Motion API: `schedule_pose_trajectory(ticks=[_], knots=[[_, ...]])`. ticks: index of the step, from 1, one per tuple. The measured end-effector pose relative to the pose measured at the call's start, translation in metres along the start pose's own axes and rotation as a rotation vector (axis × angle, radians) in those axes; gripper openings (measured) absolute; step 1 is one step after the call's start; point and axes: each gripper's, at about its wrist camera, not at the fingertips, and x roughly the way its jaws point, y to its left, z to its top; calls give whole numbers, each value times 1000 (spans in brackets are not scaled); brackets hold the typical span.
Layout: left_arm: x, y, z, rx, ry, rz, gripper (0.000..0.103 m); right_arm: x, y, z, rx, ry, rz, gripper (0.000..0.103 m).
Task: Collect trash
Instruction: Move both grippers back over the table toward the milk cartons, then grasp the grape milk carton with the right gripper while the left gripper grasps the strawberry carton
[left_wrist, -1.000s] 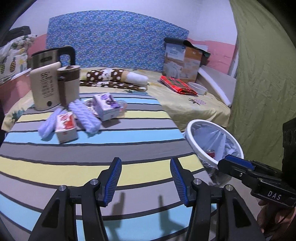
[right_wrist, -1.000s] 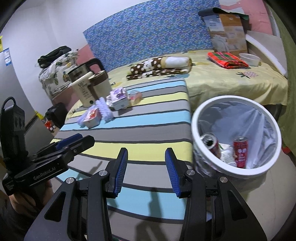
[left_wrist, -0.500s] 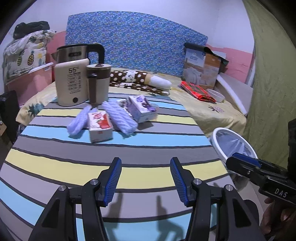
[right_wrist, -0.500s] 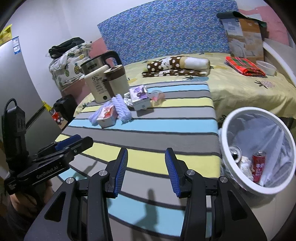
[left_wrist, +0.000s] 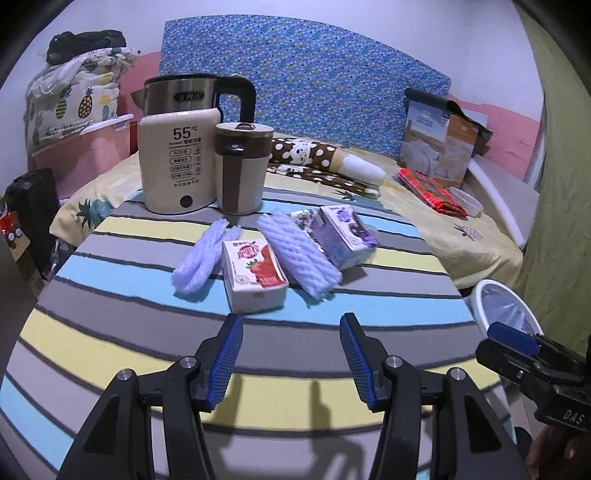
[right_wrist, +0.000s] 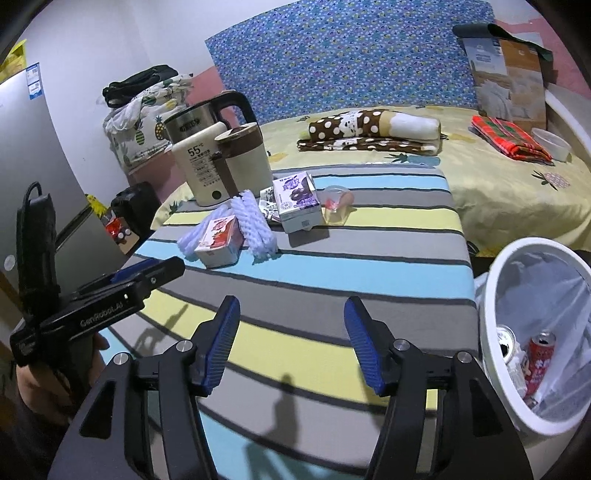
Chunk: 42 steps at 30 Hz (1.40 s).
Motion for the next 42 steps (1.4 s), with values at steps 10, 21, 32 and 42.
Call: schedule_pose_trajectory(ticks=[10,21,32,42], knots=[[56,8,20,-1,44,56,64,17,-5,13,-14,10,4,60],[101,27,24,-74,116,96,66,42,-11,30,-28,26,-2,60],[79,43,17,-119,50,29,60,68,-10,48,-75,33,-9,62],[71,57,12,-160,32,-30,59,103,5,52,-167,82,-47,64]])
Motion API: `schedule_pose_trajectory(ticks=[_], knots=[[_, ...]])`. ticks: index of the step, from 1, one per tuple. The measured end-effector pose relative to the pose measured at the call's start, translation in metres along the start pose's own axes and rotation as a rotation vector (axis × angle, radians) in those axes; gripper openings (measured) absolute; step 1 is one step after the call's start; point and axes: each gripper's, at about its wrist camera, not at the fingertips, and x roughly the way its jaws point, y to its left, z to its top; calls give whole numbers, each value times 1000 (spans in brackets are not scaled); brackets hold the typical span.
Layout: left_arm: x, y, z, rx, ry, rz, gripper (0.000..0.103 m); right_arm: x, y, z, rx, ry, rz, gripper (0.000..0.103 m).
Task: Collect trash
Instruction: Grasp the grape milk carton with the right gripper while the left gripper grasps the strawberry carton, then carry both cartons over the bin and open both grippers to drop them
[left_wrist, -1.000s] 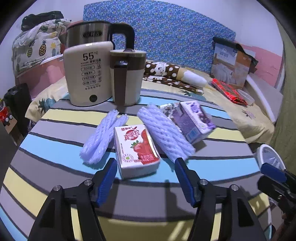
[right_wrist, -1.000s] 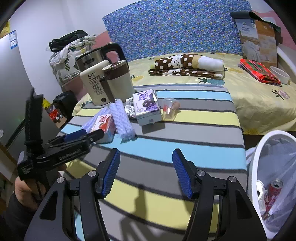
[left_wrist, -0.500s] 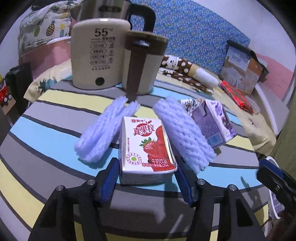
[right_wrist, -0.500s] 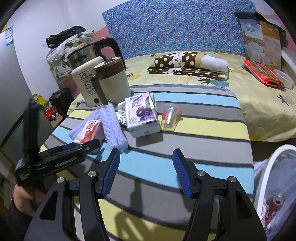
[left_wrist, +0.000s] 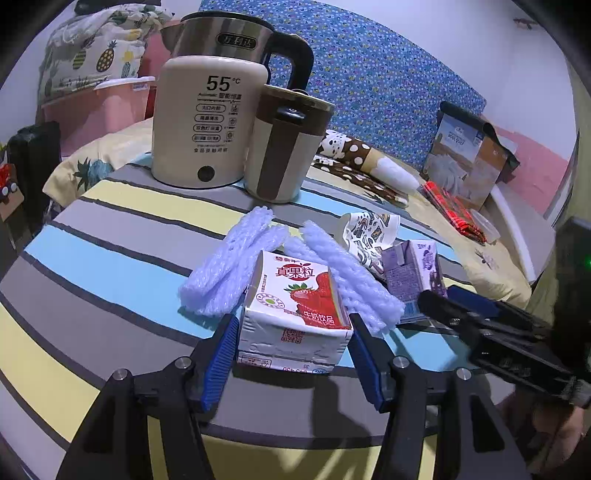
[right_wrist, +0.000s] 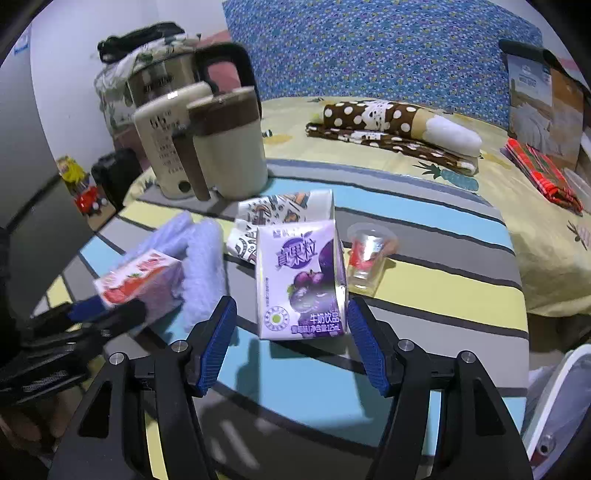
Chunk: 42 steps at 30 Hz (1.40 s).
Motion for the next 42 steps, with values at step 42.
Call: schedule_pose_trajectory(ticks=[42], knots=[[-100,-101,-77,227,-1,-105,59,-116,-14,-88,172,-47,-10,55]])
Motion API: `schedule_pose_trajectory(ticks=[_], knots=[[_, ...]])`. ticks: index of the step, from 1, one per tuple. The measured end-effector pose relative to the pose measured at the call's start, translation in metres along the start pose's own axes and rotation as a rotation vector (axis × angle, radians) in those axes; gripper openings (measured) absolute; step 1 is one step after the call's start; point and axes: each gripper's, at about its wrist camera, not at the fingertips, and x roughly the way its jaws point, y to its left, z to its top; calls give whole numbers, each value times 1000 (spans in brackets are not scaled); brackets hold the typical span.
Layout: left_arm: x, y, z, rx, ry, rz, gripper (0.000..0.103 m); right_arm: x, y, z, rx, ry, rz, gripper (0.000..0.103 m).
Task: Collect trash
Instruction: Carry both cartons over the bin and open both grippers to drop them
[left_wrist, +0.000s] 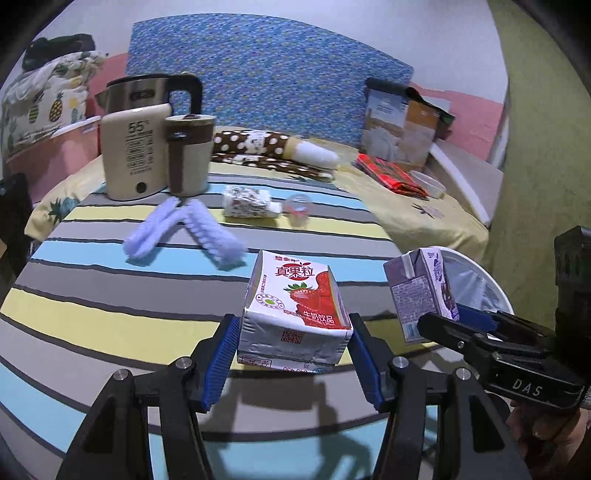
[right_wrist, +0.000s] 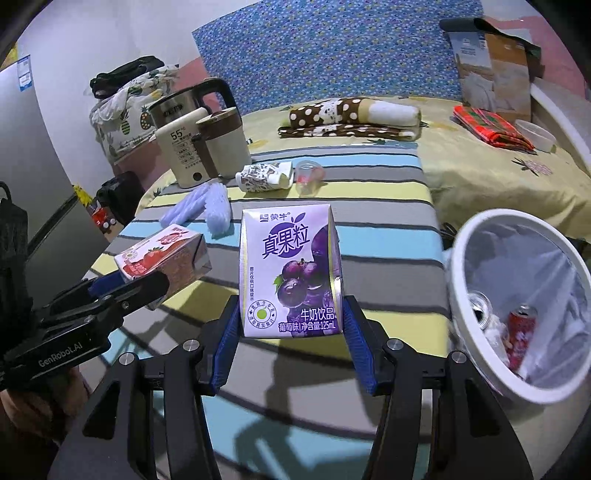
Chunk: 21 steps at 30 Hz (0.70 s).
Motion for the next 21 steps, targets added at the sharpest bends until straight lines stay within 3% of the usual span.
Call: schedule_pose_trajectory(ticks=[21], knots=[[14,-93,7,131,15,-172,59,-45,-67,-18,141,-80,-132,55]])
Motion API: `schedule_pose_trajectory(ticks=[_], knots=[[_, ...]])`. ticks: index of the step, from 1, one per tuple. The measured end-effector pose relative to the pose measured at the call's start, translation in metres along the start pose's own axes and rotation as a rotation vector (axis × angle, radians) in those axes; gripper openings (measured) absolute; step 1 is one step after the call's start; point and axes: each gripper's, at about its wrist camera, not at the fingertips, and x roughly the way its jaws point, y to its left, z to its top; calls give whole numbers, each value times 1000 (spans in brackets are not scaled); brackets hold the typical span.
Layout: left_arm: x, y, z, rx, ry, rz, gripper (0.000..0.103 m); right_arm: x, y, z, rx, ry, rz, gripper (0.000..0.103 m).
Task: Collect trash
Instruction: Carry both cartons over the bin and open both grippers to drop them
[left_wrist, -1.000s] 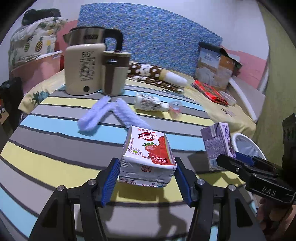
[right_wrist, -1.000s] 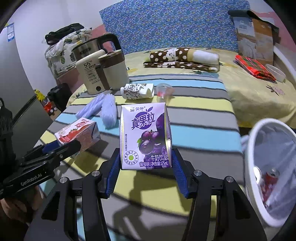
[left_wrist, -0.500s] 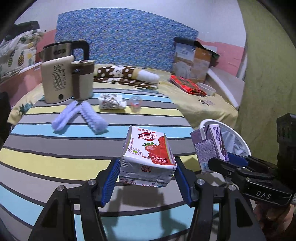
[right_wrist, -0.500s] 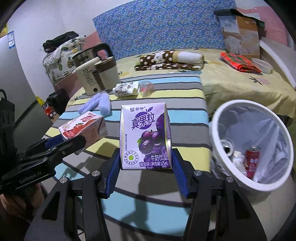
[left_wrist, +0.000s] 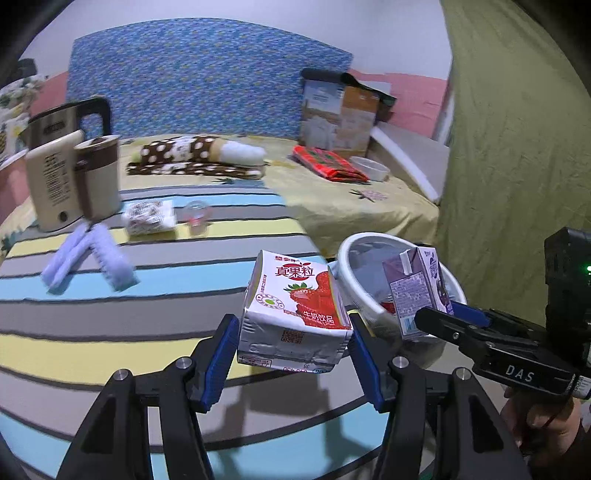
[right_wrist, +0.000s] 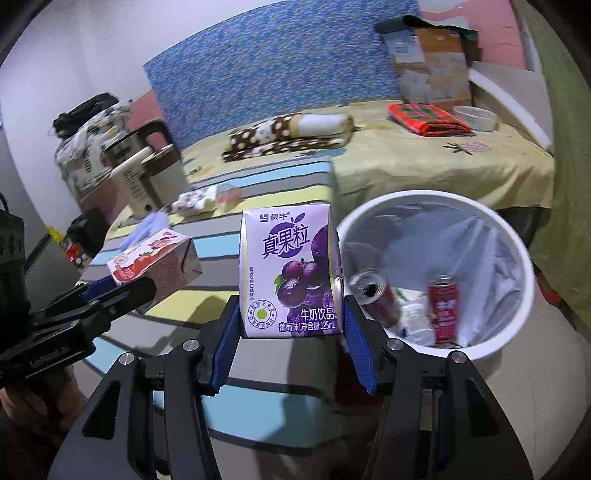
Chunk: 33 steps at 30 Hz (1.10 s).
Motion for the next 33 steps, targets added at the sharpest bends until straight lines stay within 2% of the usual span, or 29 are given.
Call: schedule_pose_trajectory(ticks=[9,18,33], knots=[[29,-42,15,70,8,-84,59,-10,-43,-1,80,-18,-82,55],[61,-77,21,124,35,-165,59,-12,-66,-3,112,-10,-137,55],[109,-102,21,174,101,-209,59,-7,-91,-6,137,35,-197,55]])
